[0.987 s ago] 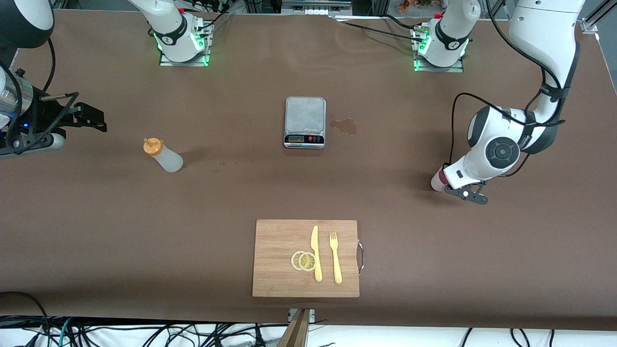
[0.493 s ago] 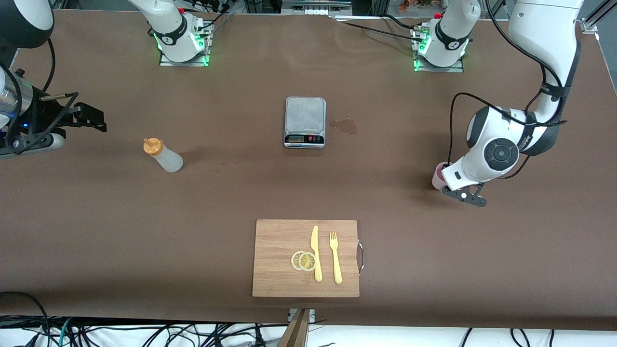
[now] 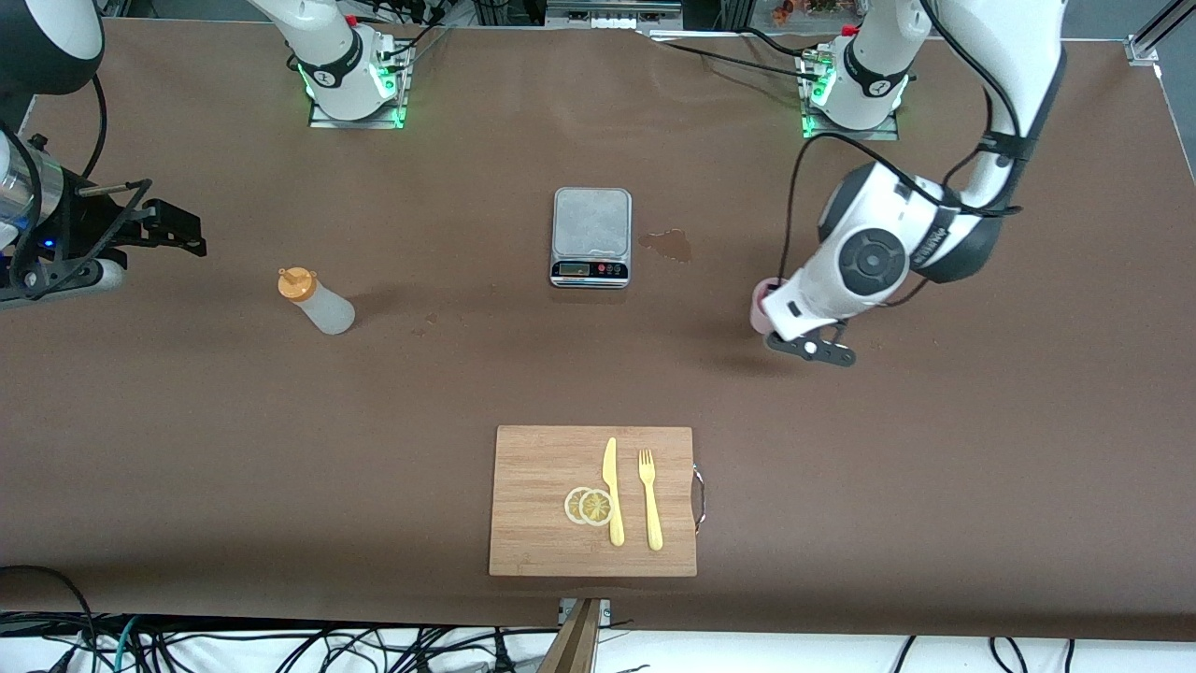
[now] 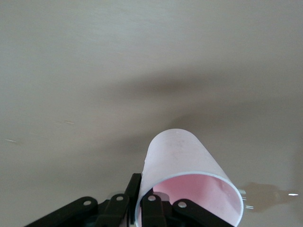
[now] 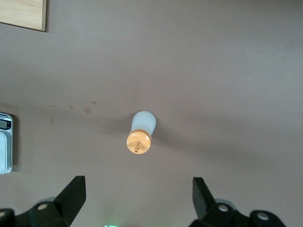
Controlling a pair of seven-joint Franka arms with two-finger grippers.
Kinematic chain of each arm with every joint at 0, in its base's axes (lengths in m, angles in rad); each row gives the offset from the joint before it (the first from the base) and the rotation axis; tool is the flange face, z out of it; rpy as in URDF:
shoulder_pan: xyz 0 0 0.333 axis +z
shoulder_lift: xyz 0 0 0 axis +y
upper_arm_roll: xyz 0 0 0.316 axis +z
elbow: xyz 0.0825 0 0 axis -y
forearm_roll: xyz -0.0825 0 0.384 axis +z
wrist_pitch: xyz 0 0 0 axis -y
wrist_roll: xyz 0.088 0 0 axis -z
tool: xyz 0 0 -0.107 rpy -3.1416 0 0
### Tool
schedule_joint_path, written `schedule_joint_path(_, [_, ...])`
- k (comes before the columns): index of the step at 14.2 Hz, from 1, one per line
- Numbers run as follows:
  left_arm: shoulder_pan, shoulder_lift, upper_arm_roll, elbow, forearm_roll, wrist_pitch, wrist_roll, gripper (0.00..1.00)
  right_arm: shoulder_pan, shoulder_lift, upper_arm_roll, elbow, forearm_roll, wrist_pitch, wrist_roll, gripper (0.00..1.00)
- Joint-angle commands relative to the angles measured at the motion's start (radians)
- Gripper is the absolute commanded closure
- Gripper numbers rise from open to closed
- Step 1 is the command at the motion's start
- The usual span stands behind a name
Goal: Add sauce to pink cup with both arms
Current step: 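Carry the pink cup with the left gripper onto the scale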
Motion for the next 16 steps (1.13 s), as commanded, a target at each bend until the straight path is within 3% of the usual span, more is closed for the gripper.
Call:
schedule_joint_path(1, [0.003, -0.011, -0.101, 0.000, -0.050, -0.008, -0.164, 1.00, -0.002, 0.007, 0.004, 0.018, 0.002, -0.008, -0.001, 0.00])
schedule_joint_path(6, [-0.049, 0.006, -0.261, 0.012, -0.078, 0.013, -0.374, 1.00, -0.008, 0.007, 0.003, 0.016, 0.002, -0.014, 0.000, 0.00])
schedule_joint_path(9, [-0.190, 0.050, -0.258, 0.012, -0.067, 0.079, -0.592, 1.00, -0.012, 0.009, 0.003, 0.016, 0.002, -0.017, -0.007, 0.00])
schedule_joint_path(16, [-0.276, 0.145, -0.253, 0.029, -0.062, 0.174, -0.666, 1.00, -0.023, 0.012, 0.003, 0.016, -0.008, -0.015, -0.040, 0.00])
